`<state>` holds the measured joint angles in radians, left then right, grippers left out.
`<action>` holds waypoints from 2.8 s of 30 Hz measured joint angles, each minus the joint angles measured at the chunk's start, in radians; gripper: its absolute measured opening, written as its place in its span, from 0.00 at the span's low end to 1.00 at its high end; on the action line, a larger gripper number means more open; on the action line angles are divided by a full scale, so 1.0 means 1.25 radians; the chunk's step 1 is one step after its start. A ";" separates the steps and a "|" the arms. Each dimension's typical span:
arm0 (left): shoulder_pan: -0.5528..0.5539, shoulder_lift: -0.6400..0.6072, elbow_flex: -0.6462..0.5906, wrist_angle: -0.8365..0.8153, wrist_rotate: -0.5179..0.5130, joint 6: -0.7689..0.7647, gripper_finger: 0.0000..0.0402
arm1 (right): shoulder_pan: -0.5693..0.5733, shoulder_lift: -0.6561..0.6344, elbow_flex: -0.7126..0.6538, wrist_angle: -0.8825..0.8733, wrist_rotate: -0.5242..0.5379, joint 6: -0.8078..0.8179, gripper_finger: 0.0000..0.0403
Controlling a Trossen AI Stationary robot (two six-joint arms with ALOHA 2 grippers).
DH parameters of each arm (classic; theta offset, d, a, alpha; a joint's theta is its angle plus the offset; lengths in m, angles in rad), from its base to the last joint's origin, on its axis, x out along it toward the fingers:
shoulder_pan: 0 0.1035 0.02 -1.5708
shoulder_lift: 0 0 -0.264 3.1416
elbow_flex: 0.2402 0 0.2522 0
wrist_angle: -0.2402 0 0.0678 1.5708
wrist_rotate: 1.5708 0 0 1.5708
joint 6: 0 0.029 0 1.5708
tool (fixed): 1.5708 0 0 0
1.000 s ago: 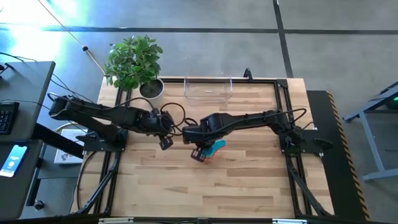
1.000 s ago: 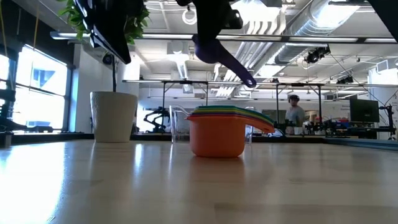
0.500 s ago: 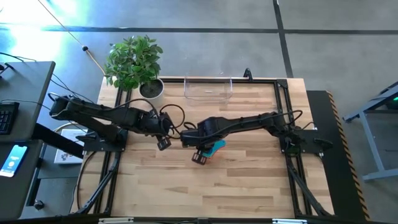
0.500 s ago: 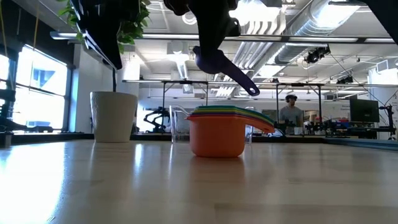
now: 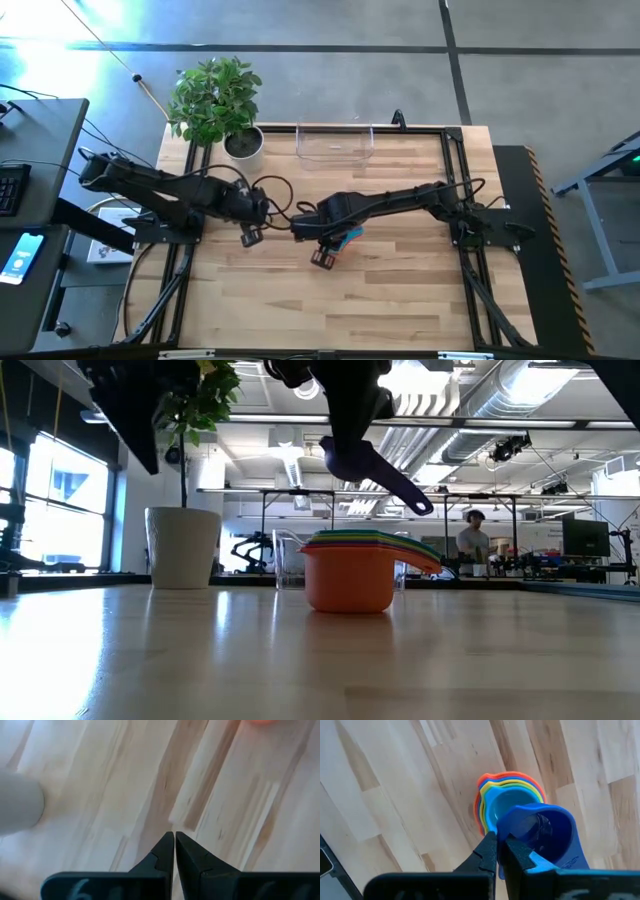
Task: Nest measuring cups in basket
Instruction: Stack the dark blue measuring cup on top of the light blue measuring cup, then put the nested measuring cups into the transparent bin
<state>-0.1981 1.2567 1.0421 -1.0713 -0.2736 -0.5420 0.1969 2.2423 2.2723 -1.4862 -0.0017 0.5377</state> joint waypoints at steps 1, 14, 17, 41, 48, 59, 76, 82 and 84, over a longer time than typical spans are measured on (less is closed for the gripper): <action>-0.006 -0.002 0.000 -0.017 -0.001 -0.003 0.02 | 0.001 0.001 0.000 0.001 0.000 0.001 0.00; -0.020 -0.004 0.002 -0.154 0.021 -0.018 0.02 | -0.001 -0.003 0.064 -0.049 0.038 0.067 0.00; -0.020 -0.011 0.001 -0.208 0.018 -0.024 0.02 | 0.000 -0.005 0.064 -0.070 0.045 0.072 0.00; -0.020 -0.252 0.000 -0.303 -0.048 -0.166 0.02 | 0.014 0.004 -0.120 0.100 0.000 0.045 0.00; -0.020 -0.250 0.000 -0.303 -0.048 -0.166 0.02 | 0.013 0.004 -0.146 0.113 0.006 0.008 0.00; -0.020 -0.249 0.000 -0.303 -0.062 -0.165 0.02 | 0.010 0.003 -0.138 0.118 0.021 -0.016 0.00; -0.020 -0.249 0.000 -0.302 -0.065 -0.165 0.02 | 0.010 0.003 -0.138 0.157 0.018 -0.075 0.13; -0.020 -0.249 0.000 -0.302 -0.066 -0.165 0.02 | 0.009 0.003 -0.138 0.151 0.033 -0.060 0.14; -0.020 -0.249 0.000 -0.302 -0.066 -0.159 0.02 | 0.005 0.003 -0.138 0.139 0.034 -0.060 0.14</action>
<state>-0.2230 0.9451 1.0420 -1.4489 -0.3561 -0.7405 0.2037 2.2463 2.1002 -1.3121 0.0406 0.4629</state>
